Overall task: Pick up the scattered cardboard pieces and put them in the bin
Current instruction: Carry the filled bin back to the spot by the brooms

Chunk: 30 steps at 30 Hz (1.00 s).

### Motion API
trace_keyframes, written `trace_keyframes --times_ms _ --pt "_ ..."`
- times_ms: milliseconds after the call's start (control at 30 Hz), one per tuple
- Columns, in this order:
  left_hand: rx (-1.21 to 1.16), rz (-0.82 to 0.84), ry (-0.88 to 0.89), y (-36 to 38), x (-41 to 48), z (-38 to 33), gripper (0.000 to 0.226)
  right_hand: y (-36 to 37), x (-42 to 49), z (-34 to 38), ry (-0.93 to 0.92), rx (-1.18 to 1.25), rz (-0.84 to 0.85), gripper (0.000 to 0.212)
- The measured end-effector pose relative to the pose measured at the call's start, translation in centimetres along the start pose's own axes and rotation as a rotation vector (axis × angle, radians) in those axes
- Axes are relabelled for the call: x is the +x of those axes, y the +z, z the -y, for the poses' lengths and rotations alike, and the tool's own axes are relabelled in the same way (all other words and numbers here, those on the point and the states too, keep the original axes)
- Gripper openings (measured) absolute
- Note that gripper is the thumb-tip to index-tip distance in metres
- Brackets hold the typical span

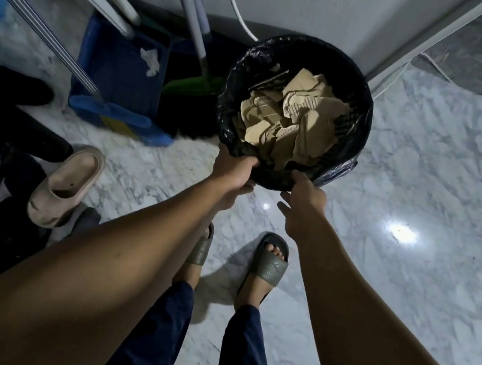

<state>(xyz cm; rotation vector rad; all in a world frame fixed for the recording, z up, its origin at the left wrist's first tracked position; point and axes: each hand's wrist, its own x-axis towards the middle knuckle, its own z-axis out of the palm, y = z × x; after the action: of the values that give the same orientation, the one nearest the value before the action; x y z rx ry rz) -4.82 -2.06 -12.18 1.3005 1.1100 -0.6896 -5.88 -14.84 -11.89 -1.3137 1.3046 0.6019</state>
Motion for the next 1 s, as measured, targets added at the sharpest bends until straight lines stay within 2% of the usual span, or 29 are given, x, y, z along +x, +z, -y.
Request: trace_keyframes --times_ms 67,133,233,300,367,433,500,567,767,900,1000 --pt "0.065 -0.070 0.053 -0.2 -0.4 0.5 0.055 -0.7 0.1 -0.5 -0.057 -0.092 0.007 0.032" --pt "0.176 -0.152 0.144 -0.3 -0.5 0.7 0.070 -1.6 0.7 -0.7 -0.174 -0.126 -0.063 0.032" --pt "0.310 -0.209 0.229 -0.9 0.1 0.1 0.086 -3.0 1.4 0.2 -0.297 -0.097 -0.135 0.025" --pt "0.446 -0.221 0.286 -1.7 1.4 -0.9 0.095 -3.9 2.4 1.1 -0.372 -0.180 -0.131 0.022" --pt "0.671 -0.199 0.367 -2.9 2.4 -1.6 0.111 -5.0 3.8 1.8 -0.464 -0.357 -0.084 0.041" --pt "0.881 -0.126 0.408 -3.9 3.6 -1.4 0.131 -6.0 5.7 1.9 -0.478 -0.562 -0.016 0.067" --pt "0.987 -0.074 0.453 -4.6 4.5 -0.6 0.146 -6.3 6.2 1.8 -0.479 -0.696 0.047 0.088" --pt "1.035 -0.108 0.520 -4.9 4.7 0.2 0.149 -6.3 6.2 1.4 -0.522 -0.759 0.066 0.096" --pt "1.033 -0.229 0.580 -4.3 5.5 1.0 0.147 -6.2 6.6 2.0 -0.622 -0.813 0.025 0.101" --pt "1.024 -0.184 0.552 -4.4 5.5 0.4 0.150 -6.5 7.3 1.1 -0.639 -0.908 -0.009 0.122" --pt "0.979 -0.094 0.476 -4.9 5.1 -0.2 0.146 -6.5 6.6 0.3 -0.616 -0.997 -0.038 0.125"
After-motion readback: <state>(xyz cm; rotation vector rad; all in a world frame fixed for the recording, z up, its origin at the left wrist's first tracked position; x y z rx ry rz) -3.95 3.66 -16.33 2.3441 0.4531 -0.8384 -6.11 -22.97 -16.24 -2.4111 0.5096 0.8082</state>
